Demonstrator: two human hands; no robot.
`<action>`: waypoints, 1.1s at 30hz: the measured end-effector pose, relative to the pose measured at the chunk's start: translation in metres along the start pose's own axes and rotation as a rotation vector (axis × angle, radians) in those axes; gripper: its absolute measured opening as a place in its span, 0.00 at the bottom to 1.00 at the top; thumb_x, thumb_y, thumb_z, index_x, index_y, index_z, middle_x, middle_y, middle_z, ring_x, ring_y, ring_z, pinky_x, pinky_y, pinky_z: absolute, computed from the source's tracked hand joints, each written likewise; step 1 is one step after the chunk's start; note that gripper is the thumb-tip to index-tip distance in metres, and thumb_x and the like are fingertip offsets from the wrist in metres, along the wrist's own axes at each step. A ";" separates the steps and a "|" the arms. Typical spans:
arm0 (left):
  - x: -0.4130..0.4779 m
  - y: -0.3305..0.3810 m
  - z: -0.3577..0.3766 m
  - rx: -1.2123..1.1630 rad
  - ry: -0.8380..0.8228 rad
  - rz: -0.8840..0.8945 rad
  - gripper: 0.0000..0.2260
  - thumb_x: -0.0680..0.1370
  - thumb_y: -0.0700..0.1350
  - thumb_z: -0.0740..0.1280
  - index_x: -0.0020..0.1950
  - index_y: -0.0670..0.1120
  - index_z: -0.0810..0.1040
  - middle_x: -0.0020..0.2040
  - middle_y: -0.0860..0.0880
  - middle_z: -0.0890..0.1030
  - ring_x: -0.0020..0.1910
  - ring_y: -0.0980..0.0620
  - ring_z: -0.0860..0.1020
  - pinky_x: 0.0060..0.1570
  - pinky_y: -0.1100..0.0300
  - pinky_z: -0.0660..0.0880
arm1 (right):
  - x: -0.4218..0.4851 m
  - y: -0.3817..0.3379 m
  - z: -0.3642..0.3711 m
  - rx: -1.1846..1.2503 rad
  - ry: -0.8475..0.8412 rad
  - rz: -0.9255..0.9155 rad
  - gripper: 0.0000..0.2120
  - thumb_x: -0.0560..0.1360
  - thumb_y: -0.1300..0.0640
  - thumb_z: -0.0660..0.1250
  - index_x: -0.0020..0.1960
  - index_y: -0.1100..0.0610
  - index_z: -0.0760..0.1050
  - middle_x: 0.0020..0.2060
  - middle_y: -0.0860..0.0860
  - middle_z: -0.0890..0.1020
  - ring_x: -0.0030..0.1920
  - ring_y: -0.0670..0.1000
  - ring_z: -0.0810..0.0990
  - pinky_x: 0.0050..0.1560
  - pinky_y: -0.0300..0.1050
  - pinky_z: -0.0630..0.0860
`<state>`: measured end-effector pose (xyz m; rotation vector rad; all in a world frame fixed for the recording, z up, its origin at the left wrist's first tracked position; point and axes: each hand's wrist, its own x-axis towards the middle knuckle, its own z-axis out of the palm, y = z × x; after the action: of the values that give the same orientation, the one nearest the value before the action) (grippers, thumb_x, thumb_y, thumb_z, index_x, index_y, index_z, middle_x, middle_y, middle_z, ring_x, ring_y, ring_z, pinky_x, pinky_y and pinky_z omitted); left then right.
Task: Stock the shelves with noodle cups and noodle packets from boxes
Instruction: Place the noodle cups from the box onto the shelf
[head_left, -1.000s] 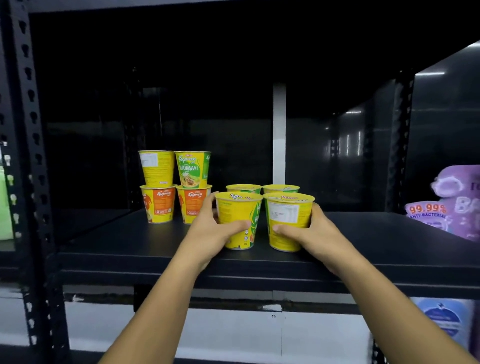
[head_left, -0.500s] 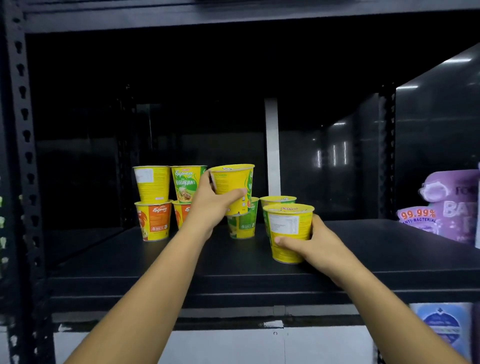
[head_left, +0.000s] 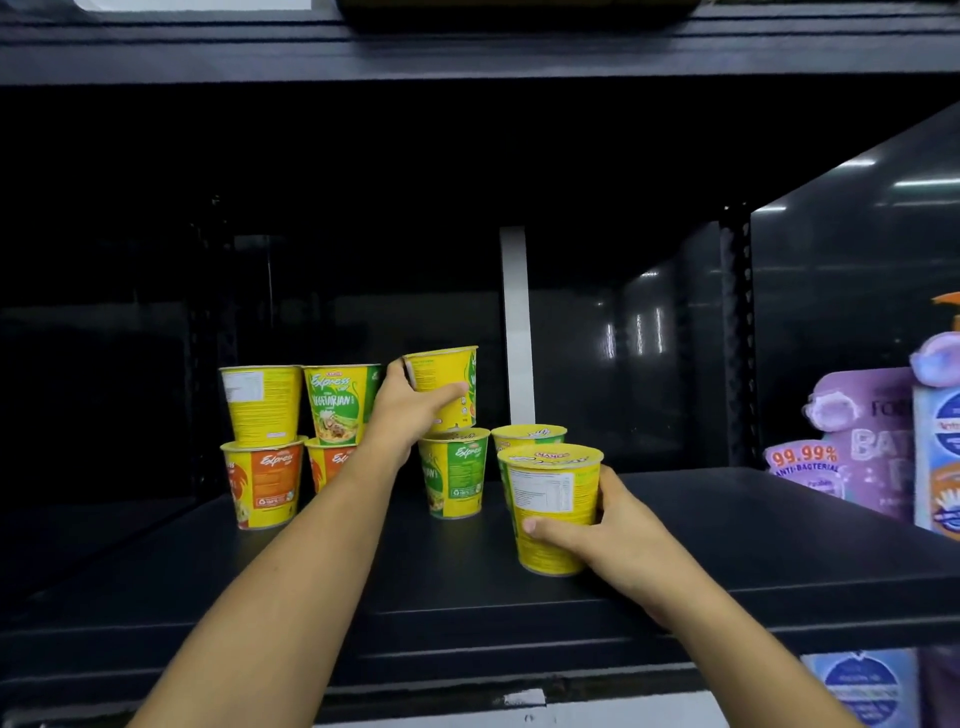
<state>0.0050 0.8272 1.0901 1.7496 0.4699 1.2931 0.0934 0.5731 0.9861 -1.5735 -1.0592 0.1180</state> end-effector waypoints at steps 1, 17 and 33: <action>0.001 -0.002 0.000 0.007 -0.008 -0.004 0.33 0.68 0.51 0.83 0.68 0.51 0.72 0.56 0.53 0.82 0.53 0.54 0.82 0.41 0.60 0.78 | 0.001 0.000 0.000 0.003 -0.001 0.002 0.31 0.64 0.42 0.83 0.62 0.40 0.73 0.53 0.38 0.84 0.52 0.38 0.83 0.56 0.41 0.80; 0.000 -0.022 0.001 -0.011 -0.146 -0.032 0.30 0.72 0.54 0.80 0.70 0.53 0.72 0.58 0.52 0.83 0.55 0.52 0.83 0.57 0.50 0.81 | 0.000 -0.001 -0.001 -0.005 -0.015 0.001 0.31 0.65 0.41 0.82 0.63 0.39 0.72 0.55 0.38 0.84 0.53 0.39 0.83 0.57 0.42 0.80; -0.053 -0.008 -0.016 0.254 -0.101 0.082 0.36 0.80 0.57 0.71 0.82 0.50 0.58 0.75 0.54 0.68 0.69 0.54 0.70 0.63 0.55 0.70 | 0.003 0.000 0.000 -0.010 0.007 0.007 0.33 0.64 0.42 0.83 0.65 0.40 0.72 0.55 0.39 0.84 0.55 0.41 0.83 0.61 0.48 0.80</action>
<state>-0.0284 0.7996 1.0541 2.0541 0.5281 1.2366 0.0947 0.5752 0.9870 -1.5858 -1.0508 0.1116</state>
